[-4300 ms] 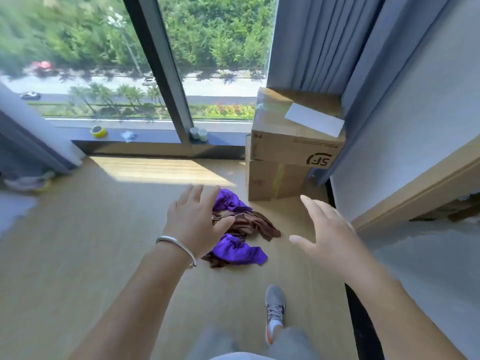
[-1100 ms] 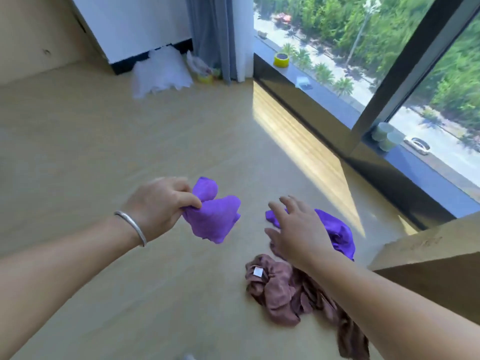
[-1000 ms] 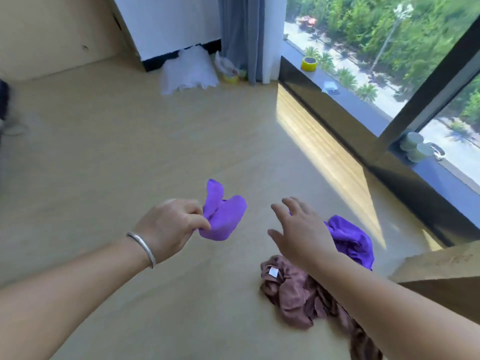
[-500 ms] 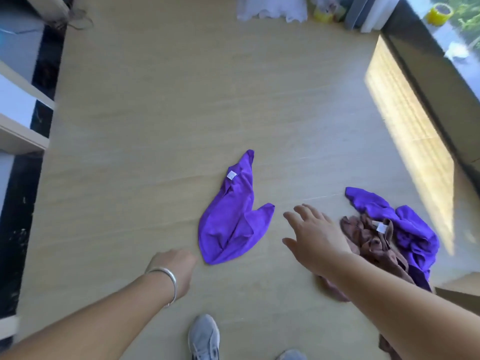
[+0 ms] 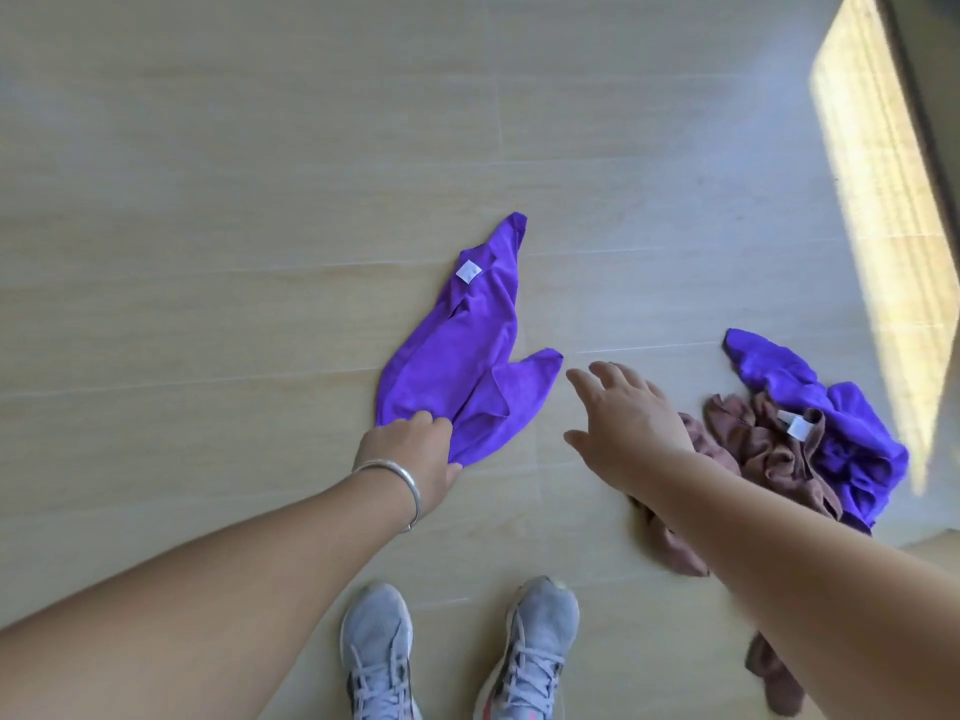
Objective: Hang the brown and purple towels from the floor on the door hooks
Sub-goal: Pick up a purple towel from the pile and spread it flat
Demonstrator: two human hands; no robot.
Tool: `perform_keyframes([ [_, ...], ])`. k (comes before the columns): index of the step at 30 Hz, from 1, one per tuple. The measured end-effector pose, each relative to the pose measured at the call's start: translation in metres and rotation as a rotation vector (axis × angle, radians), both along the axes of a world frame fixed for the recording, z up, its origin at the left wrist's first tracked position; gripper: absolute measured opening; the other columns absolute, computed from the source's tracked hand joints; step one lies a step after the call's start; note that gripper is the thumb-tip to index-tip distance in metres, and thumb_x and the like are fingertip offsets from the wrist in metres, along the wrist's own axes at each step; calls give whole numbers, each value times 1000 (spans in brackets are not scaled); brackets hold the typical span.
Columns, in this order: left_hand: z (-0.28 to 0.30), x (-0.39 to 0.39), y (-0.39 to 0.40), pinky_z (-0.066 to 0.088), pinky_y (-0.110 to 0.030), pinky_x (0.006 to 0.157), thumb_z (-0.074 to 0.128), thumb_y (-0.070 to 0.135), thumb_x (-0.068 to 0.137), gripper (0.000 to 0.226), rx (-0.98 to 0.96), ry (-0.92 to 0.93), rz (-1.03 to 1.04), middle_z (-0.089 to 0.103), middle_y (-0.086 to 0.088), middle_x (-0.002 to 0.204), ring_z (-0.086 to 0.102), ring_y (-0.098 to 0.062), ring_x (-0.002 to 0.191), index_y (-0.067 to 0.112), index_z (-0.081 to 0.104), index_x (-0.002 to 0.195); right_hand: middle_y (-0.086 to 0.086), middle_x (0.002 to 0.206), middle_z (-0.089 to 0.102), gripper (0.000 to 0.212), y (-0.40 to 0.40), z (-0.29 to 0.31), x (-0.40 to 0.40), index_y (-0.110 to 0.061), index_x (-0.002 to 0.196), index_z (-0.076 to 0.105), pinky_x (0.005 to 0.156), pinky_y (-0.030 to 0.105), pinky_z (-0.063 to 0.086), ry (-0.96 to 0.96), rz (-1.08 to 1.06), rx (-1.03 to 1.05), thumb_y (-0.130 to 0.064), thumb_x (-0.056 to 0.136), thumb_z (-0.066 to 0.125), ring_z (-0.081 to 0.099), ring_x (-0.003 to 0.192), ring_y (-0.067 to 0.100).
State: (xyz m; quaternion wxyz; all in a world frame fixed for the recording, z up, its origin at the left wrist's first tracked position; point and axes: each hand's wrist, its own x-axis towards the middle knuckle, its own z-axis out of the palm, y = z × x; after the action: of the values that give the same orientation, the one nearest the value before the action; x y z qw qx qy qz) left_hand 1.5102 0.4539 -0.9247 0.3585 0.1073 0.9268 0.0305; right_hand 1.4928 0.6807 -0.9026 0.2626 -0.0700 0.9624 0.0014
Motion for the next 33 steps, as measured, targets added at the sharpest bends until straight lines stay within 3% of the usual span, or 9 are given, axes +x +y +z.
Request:
perform_keyframes([
  [7, -92, 0, 41, 35, -34, 68, 54, 36, 91, 35, 91, 41, 25, 47, 0, 119, 54, -25, 108, 22, 44, 120, 4, 148, 34, 64, 17, -106, -19, -23, 142, 29, 109, 37, 25, -26, 59, 45, -43, 89, 60, 24, 140, 23],
  [15, -199, -21, 67, 35, -35, 71, 60, 40, 88, 39, 123, 128, 64, 48, 1, 118, 50, -23, 112, 21, 44, 118, 4, 143, 40, 64, 26, -224, -56, -19, 140, 35, 108, 38, 29, 20, 114, 48, -39, 86, 64, 33, 135, 25],
  [19, -235, -23, 71, 34, -34, 74, 64, 42, 84, 41, 145, 168, 38, 50, 2, 114, 52, -22, 106, 23, 47, 117, 2, 139, 45, 59, 25, -263, -71, -19, 138, 38, 107, 37, 30, 38, 128, 26, -28, 85, 63, 39, 132, 24],
  [23, -250, -22, 70, 39, -35, 75, 62, 35, 87, 27, 154, 213, 36, 55, 3, 105, 56, -22, 100, 24, 52, 109, 1, 119, 58, 51, 26, -278, -71, -22, 130, 43, 100, 33, 34, 69, 156, 63, -10, 82, 55, 50, 116, 24],
  [27, -243, -18, 62, 34, -33, 65, 55, 18, 89, 14, 115, 157, 1, 60, 2, 98, 61, -25, 92, 24, 53, 102, -1, 105, 59, 37, 31, -267, -61, -26, 113, 56, 91, 33, 34, -21, 177, 168, -8, 82, 49, 51, 104, 23],
  [30, -224, -11, 48, 32, -33, 63, 50, 18, 91, 13, 86, 137, -32, 58, 1, 100, 61, -26, 93, 23, 56, 101, 0, 106, 54, 29, 34, -251, -46, -28, 106, 64, 86, 32, 33, -72, 162, 186, -14, 84, 50, 47, 106, 23],
  [33, -194, -4, 23, 32, -32, 64, 48, 21, 92, 16, 57, 155, -28, 55, 2, 99, 58, -25, 96, 24, 60, 101, -1, 109, 55, 25, 31, -228, -29, -24, 103, 61, 91, 32, 34, -36, 97, 91, -17, 83, 47, 43, 113, 23],
])
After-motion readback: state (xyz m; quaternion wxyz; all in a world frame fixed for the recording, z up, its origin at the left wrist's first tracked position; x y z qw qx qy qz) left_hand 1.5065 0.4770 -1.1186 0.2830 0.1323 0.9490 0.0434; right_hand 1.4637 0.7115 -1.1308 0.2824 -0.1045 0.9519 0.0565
